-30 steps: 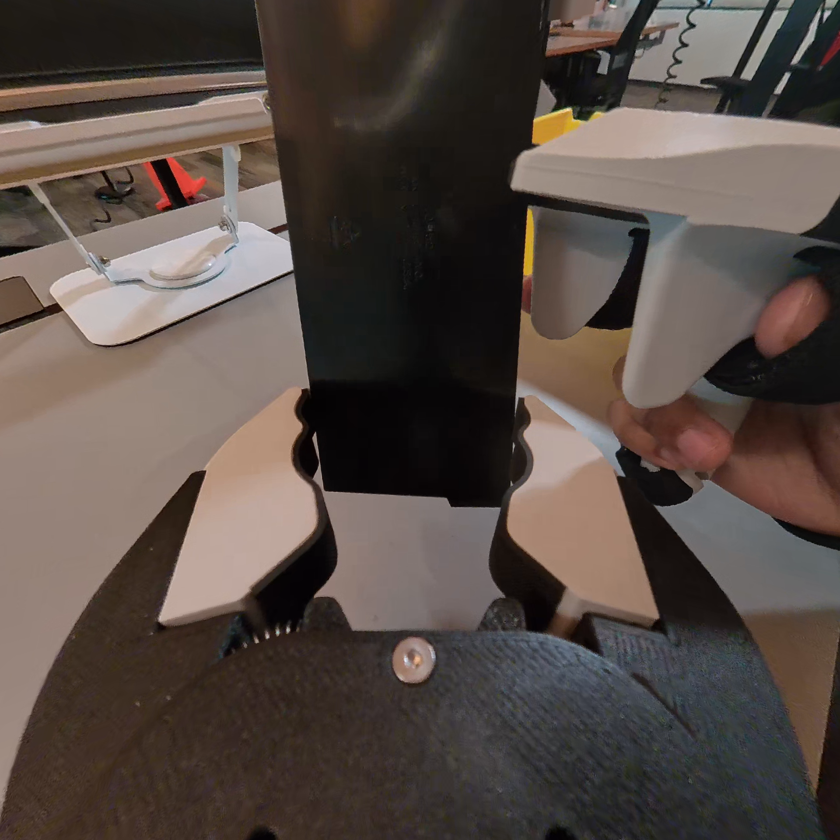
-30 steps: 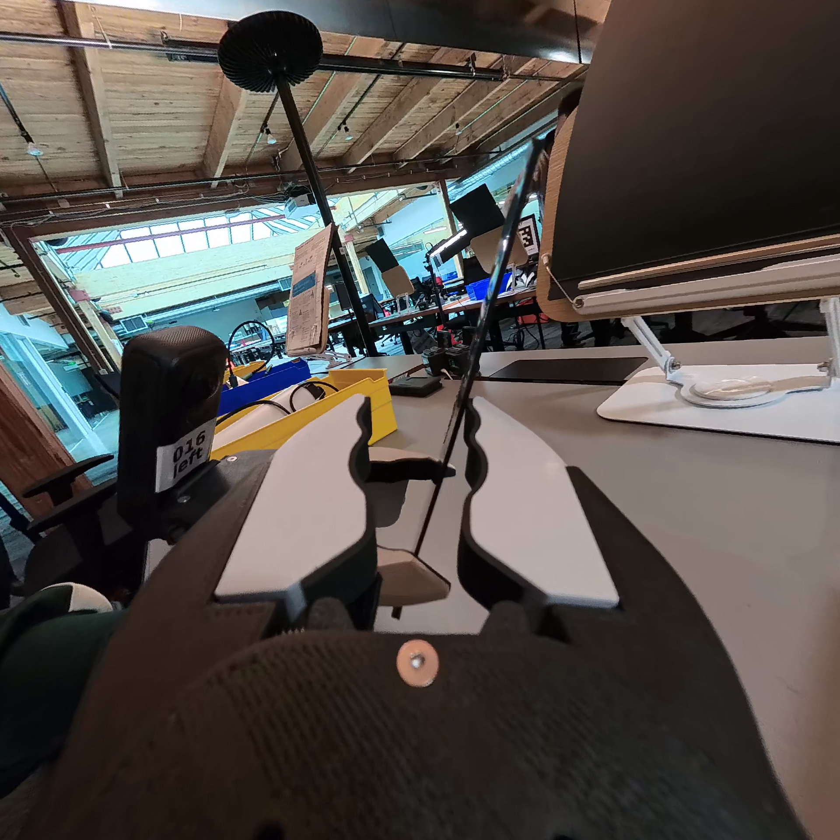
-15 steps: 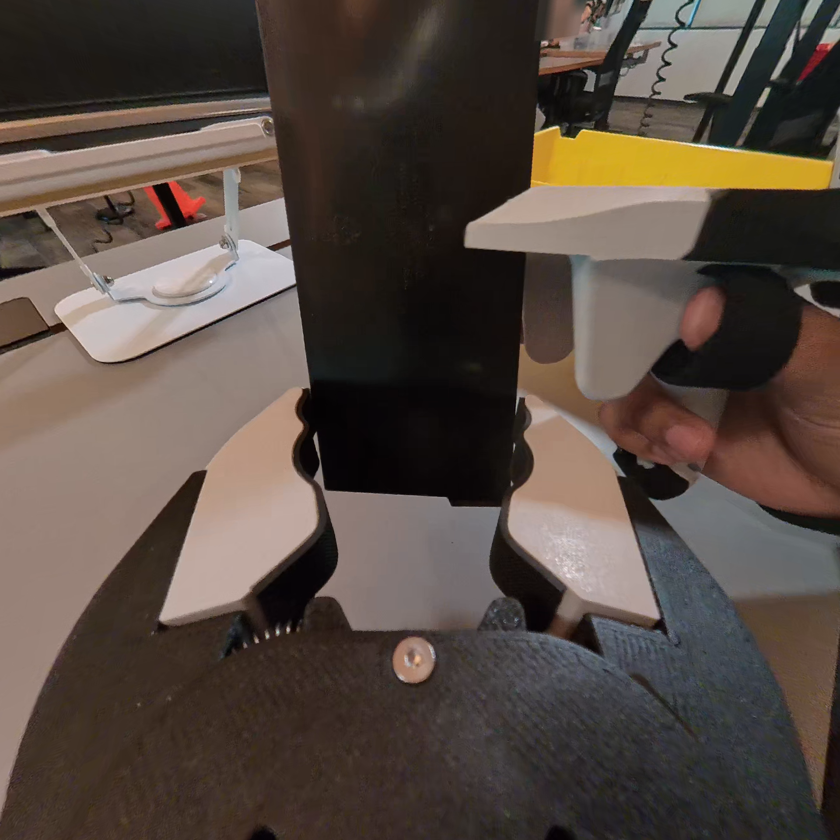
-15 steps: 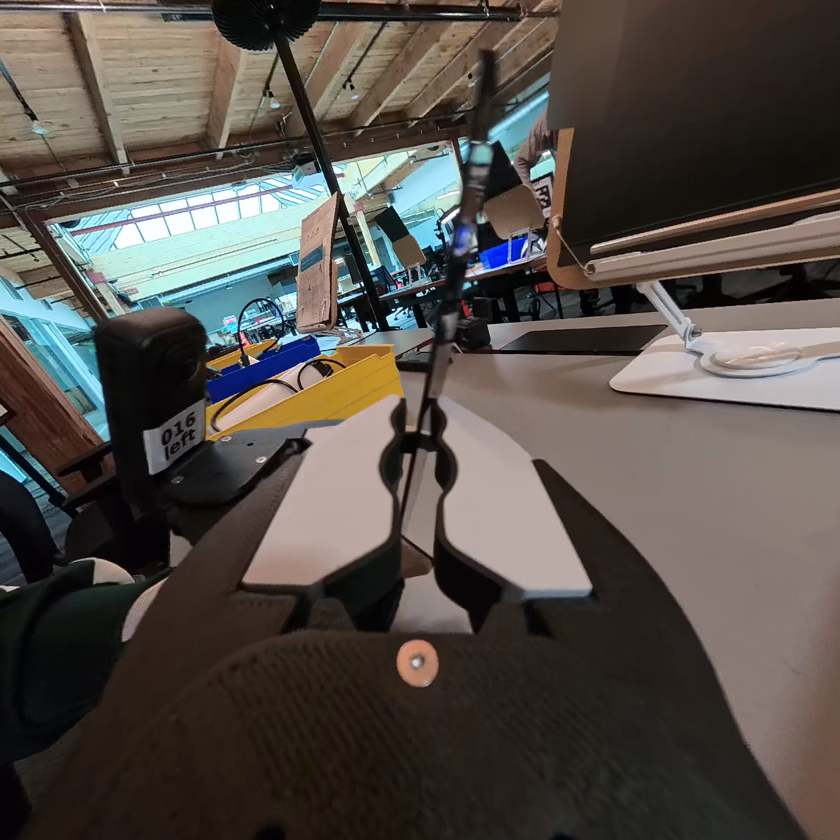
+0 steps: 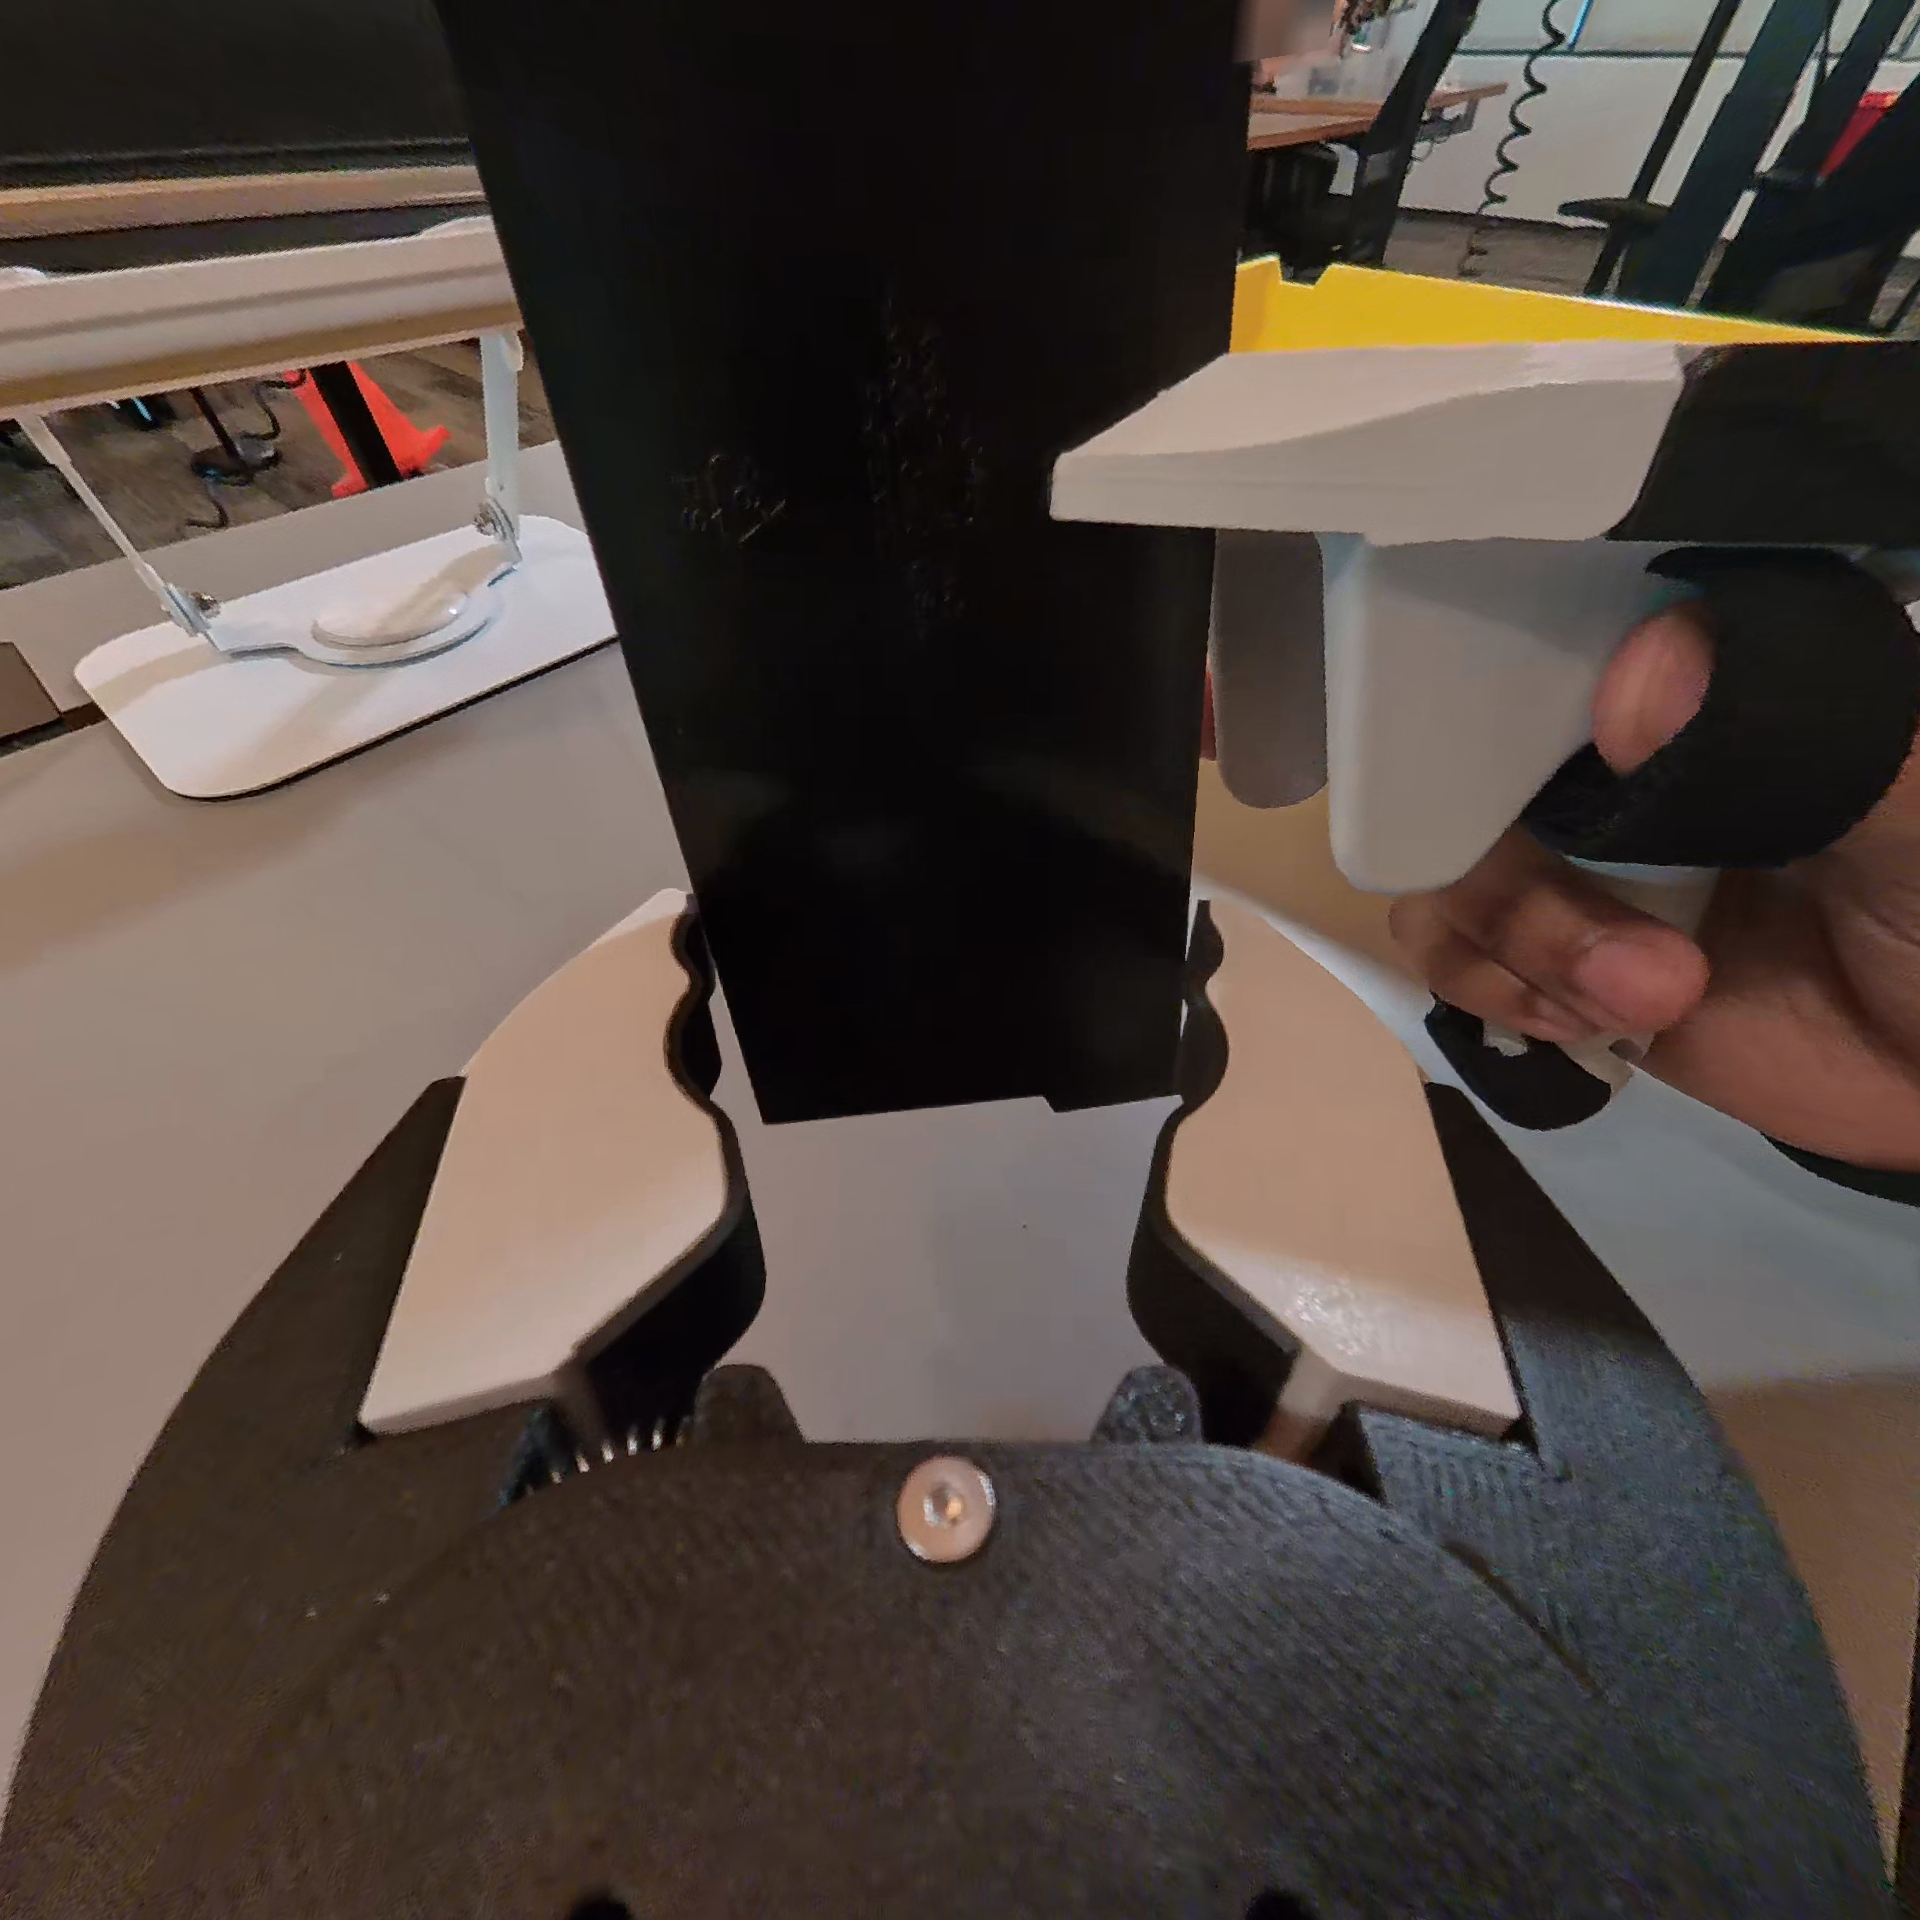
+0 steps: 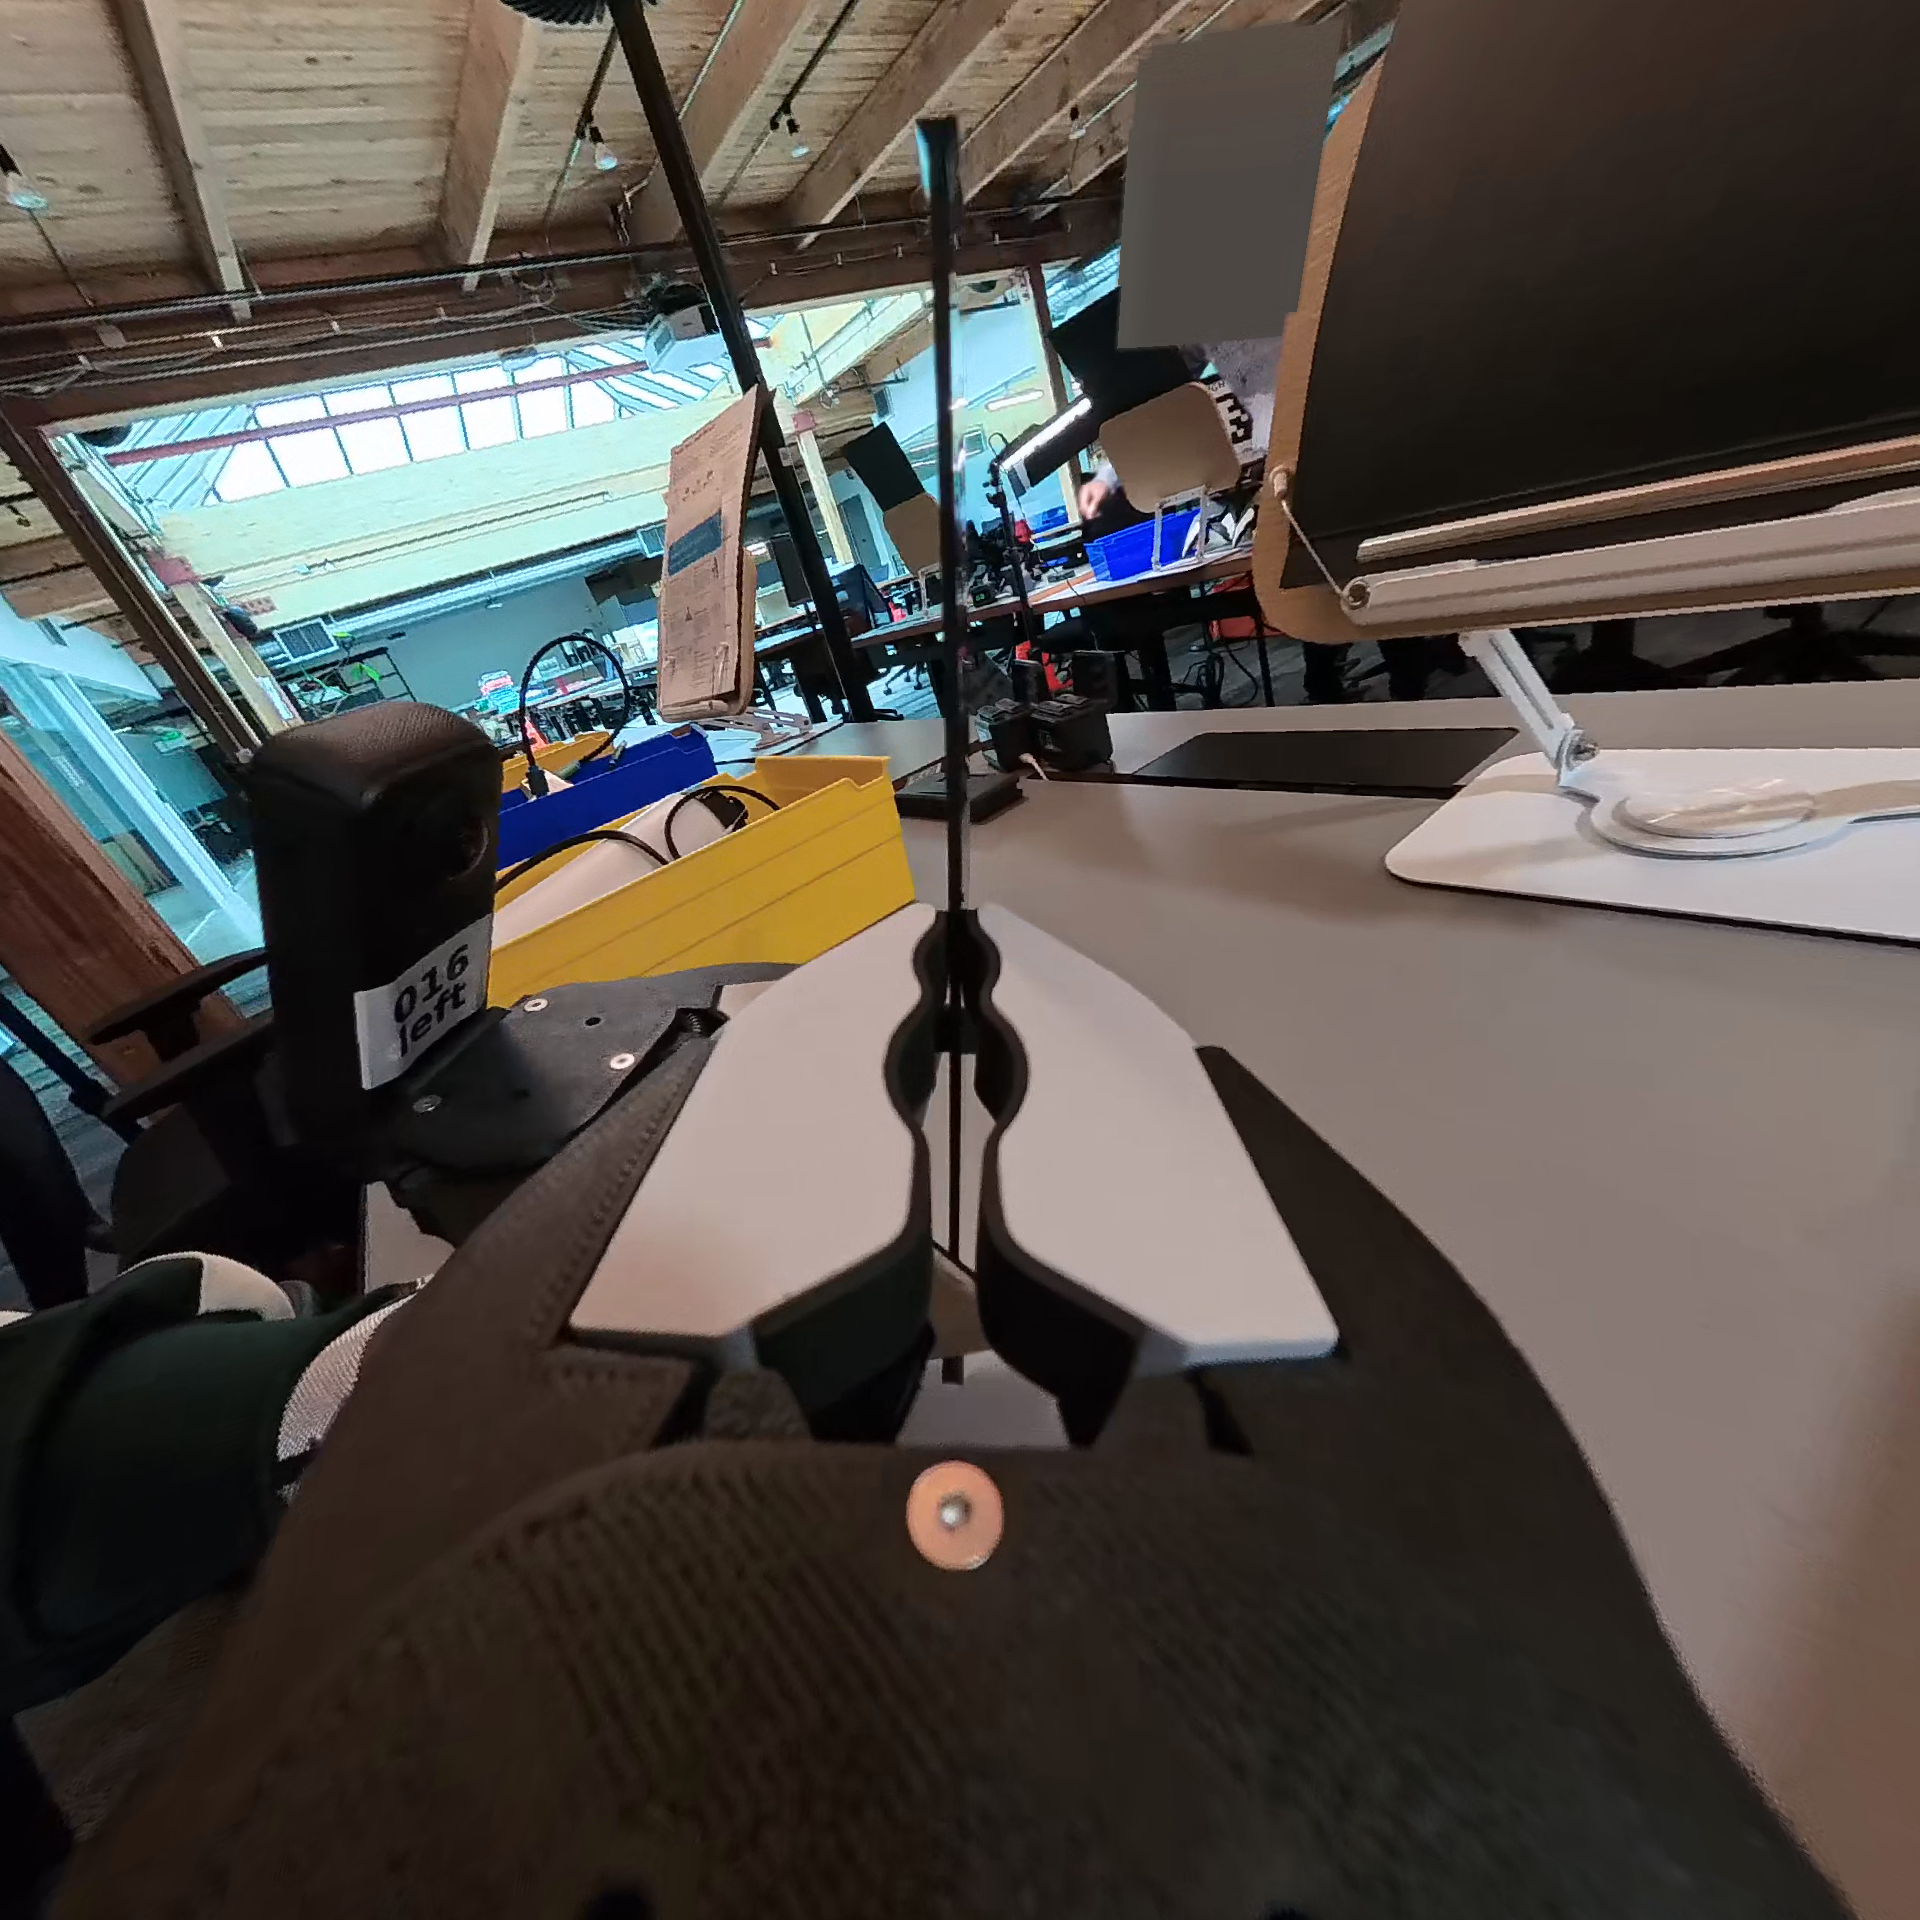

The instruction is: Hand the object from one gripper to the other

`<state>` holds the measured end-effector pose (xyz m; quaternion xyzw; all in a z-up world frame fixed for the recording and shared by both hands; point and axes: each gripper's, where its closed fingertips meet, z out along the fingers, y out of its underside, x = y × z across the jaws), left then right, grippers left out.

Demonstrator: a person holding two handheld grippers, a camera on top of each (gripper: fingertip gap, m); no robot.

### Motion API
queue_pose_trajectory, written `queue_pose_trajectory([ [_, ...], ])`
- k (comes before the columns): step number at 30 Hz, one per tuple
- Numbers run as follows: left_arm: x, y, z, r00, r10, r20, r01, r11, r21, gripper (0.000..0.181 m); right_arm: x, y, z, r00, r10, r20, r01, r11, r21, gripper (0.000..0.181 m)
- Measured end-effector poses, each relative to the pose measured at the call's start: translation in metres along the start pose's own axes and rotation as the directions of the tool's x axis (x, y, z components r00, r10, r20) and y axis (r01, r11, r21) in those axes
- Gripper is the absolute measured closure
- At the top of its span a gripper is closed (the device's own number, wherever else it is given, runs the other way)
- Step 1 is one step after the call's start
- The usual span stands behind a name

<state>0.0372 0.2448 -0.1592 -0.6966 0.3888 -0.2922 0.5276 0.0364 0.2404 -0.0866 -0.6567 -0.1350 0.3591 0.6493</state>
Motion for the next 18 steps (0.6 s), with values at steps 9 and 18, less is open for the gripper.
queue_pose_trajectory([
  [9, 0.000, 0.005, 0.004, 0.999, 0.043, 0.032, -0.042, 0.999, -0.030, 0.077, 0.003, -0.001, 0.001, 0.997, 0.068, -0.040, -0.066, 0.997, 0.032, 0.180],
  [18, -0.006, 0.010, 0.003, 0.998, 0.024, 0.051, -0.021, 0.998, -0.061, 0.085, -0.002, 0.005, 0.003, 0.996, 0.074, -0.051, -0.073, 0.997, 0.024, 0.180],
])
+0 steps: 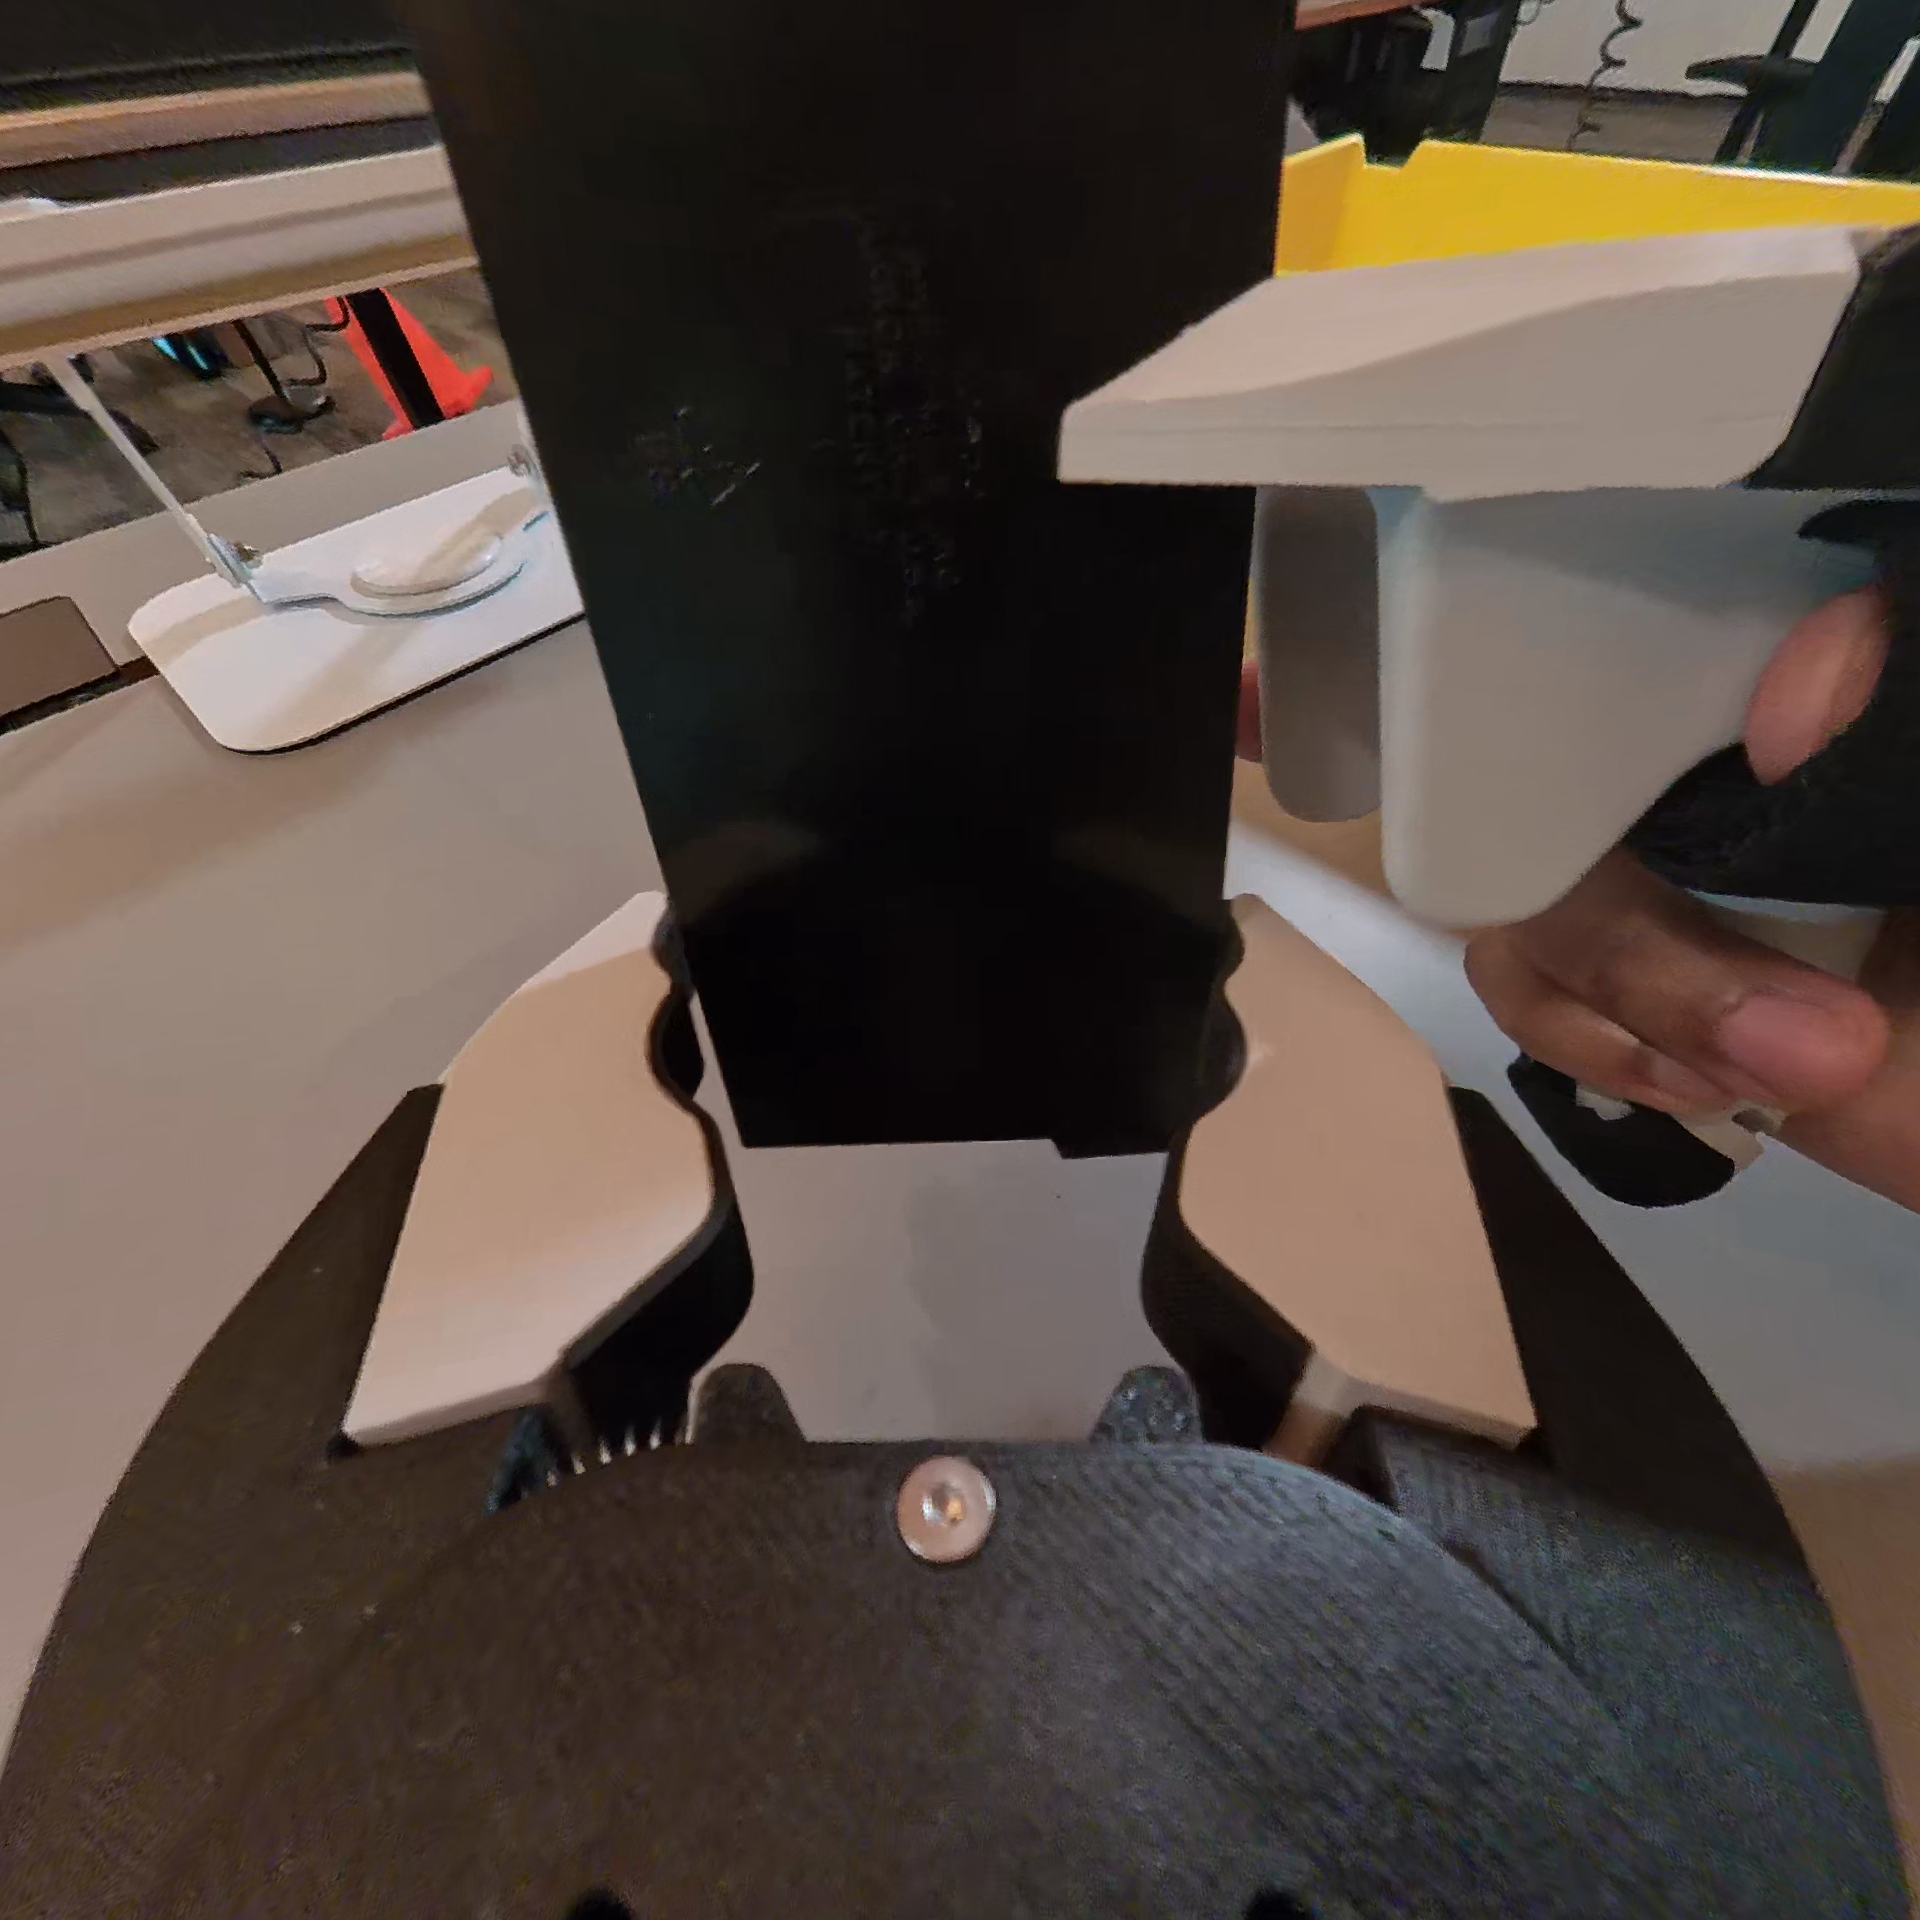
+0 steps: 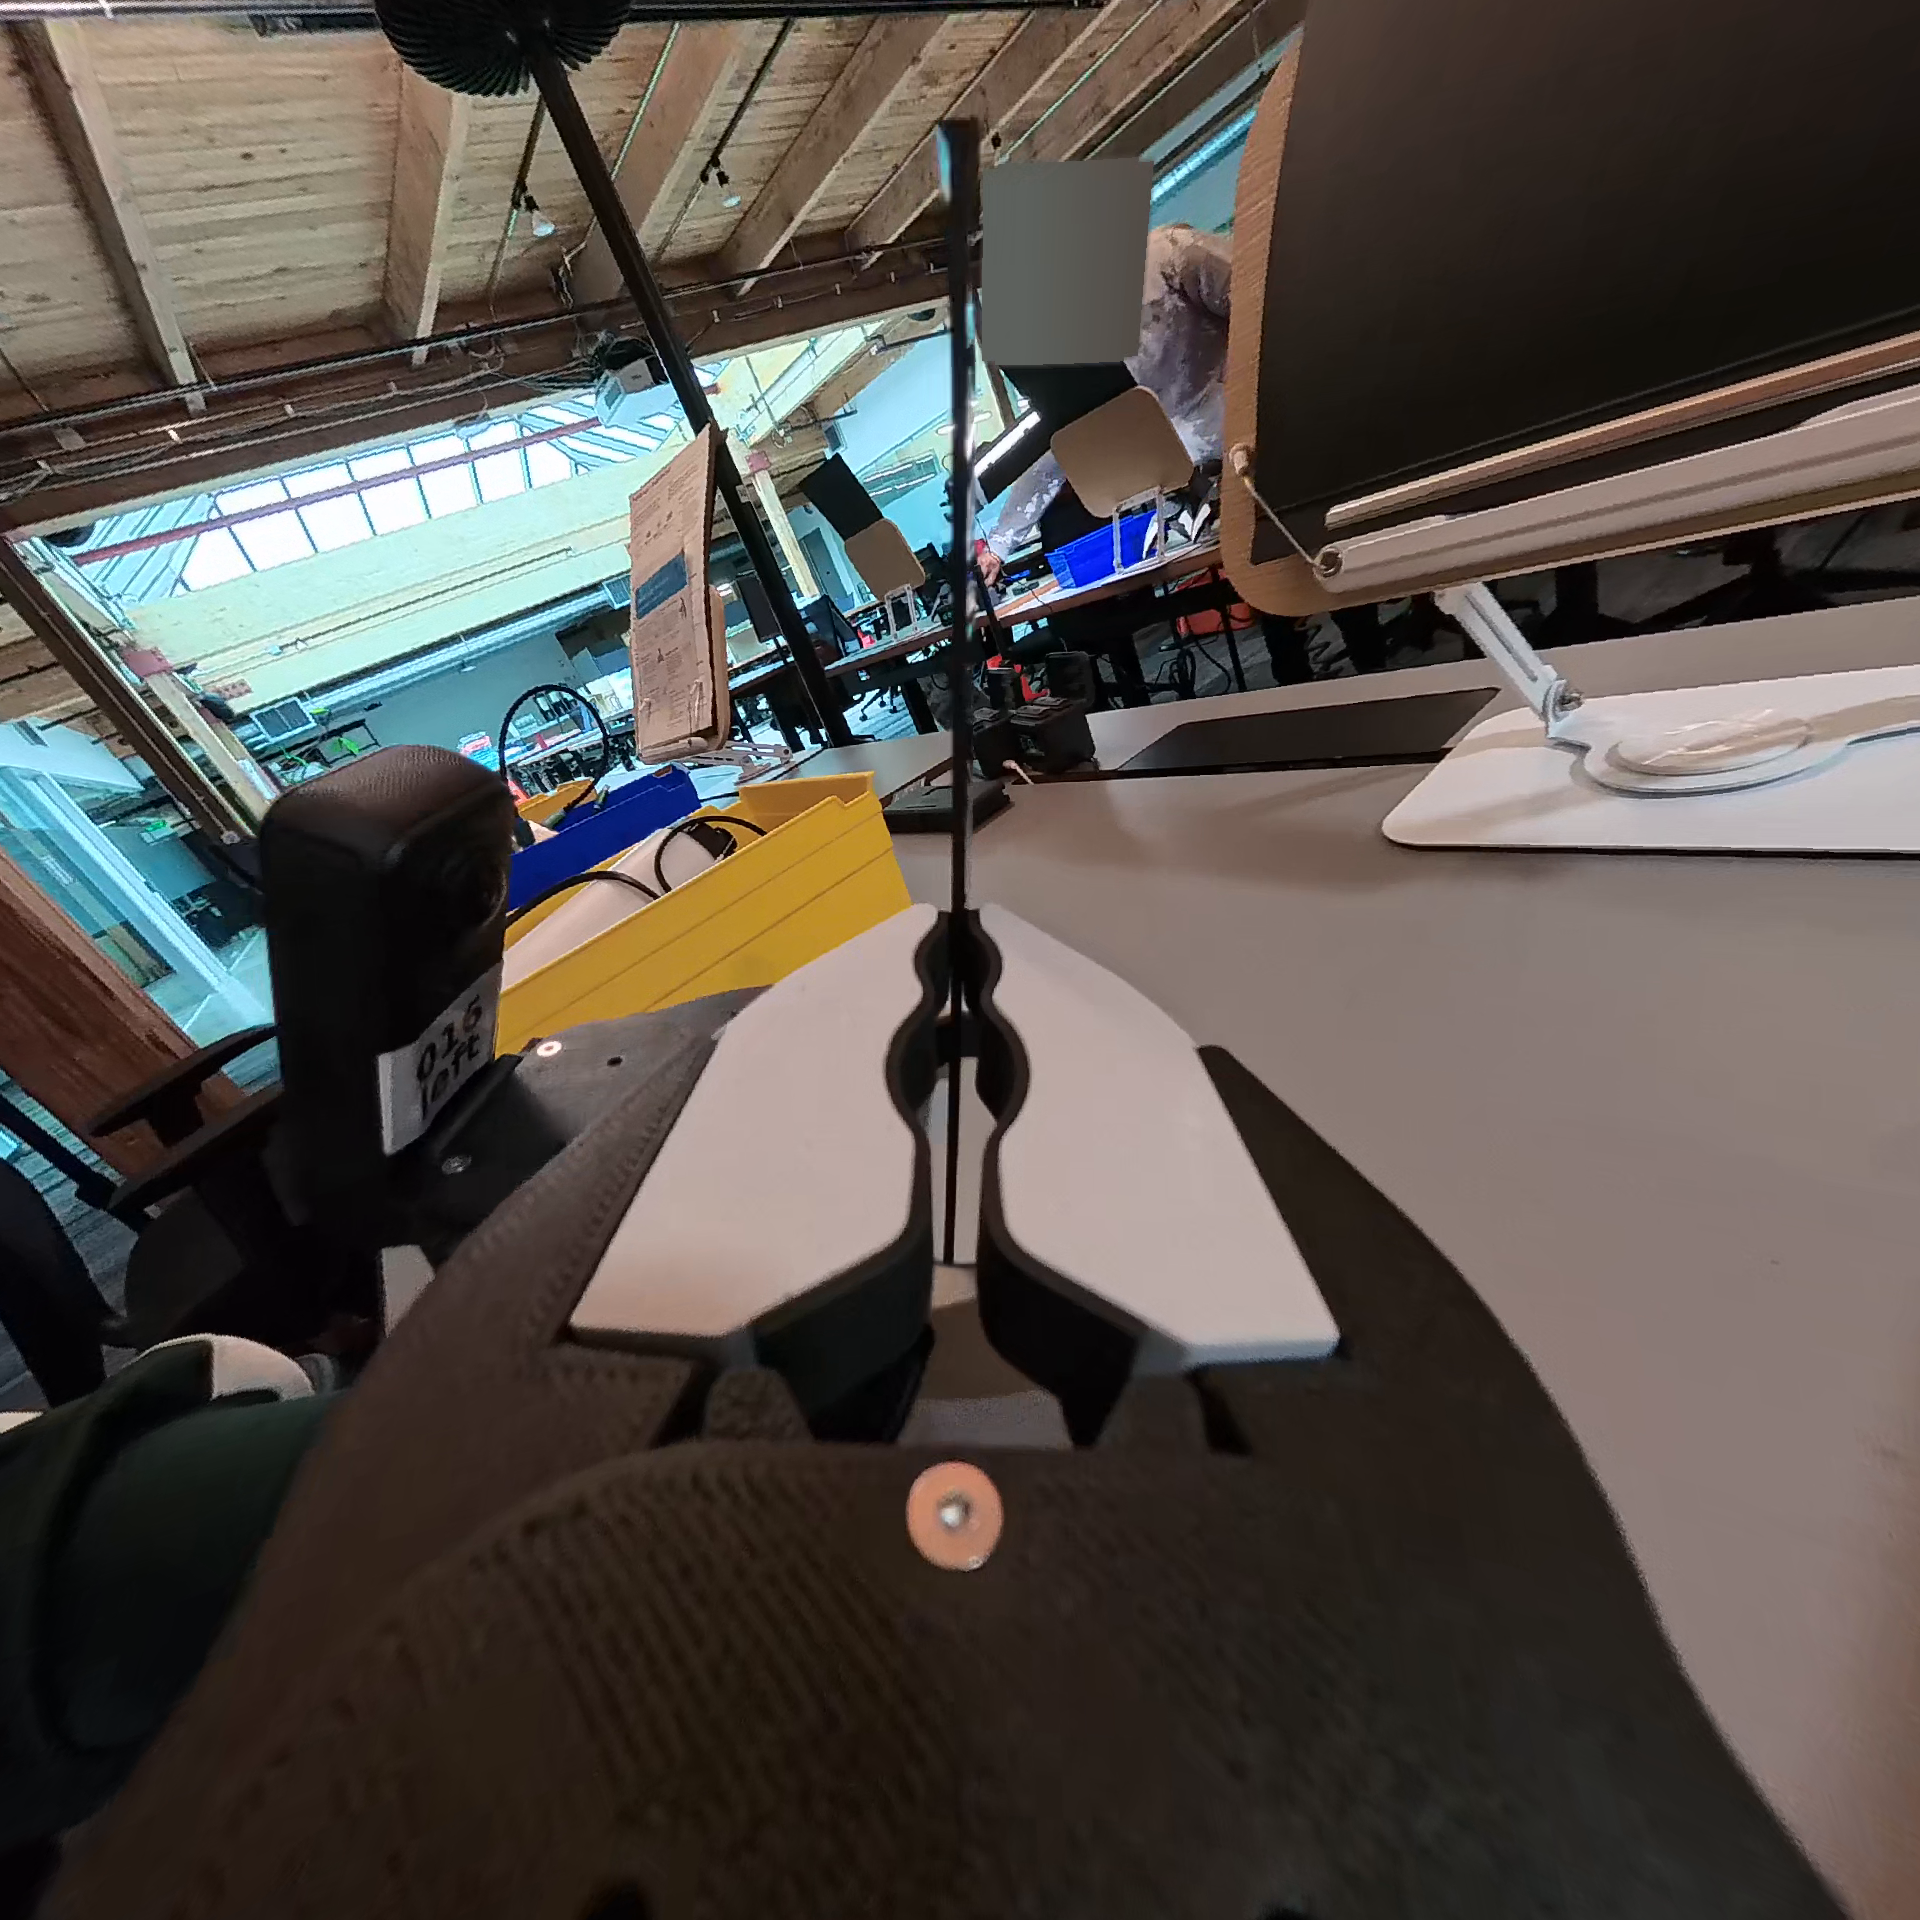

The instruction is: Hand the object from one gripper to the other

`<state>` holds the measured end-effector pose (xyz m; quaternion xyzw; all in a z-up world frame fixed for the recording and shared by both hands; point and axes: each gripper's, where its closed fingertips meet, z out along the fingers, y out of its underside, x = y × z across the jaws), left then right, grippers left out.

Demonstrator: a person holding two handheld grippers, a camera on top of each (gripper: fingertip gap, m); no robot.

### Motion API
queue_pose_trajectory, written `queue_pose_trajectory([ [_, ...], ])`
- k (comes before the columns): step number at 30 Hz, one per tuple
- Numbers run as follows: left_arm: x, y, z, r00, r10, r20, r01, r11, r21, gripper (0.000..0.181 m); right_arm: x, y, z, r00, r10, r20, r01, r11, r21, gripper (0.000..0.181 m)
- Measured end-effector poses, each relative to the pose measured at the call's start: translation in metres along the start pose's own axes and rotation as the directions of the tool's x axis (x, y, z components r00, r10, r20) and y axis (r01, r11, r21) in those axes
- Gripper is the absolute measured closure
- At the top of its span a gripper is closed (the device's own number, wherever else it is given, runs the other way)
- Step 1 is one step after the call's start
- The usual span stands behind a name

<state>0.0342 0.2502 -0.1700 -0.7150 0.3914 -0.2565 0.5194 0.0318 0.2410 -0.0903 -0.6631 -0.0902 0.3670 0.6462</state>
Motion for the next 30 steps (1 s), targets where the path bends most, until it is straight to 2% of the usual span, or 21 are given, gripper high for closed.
queue_pose_trajectory([
  [7, -0.001, -0.008, -0.002, 1.000, -0.013, -0.004, 0.013, 0.999, 0.029, 0.091, -0.009, -0.004, -0.001, 0.997, -0.075, 0.022, 0.075, 0.997, 0.015, 0.179],
  [14, 0.005, -0.021, -0.008, 0.994, -0.077, -0.072, 0.084, 0.991, 0.102, 0.091, -0.021, -0.006, -0.001, 0.987, -0.115, 0.109, 0.113, 0.993, 0.031, 0.149],
  [21, 0.002, -0.029, -0.014, 0.971, -0.184, -0.152, 0.206, 0.967, 0.152, 0.091, -0.019, -0.014, -0.004, 0.981, -0.143, 0.128, 0.138, 0.989, 0.049, 0.140],
  [24, 0.003, -0.030, -0.014, 0.947, -0.238, -0.215, 0.273, 0.950, 0.152, 0.091, -0.016, -0.019, -0.008, 0.982, -0.121, 0.143, 0.113, 0.991, 0.066, 0.140],
  [30, 0.022, -0.046, -0.025, 0.826, -0.299, -0.478, 0.423, 0.889, 0.174, 0.091, 0.000, -0.033, -0.017, 0.983, -0.059, 0.176, 0.042, 0.994, 0.099, 0.138],
])
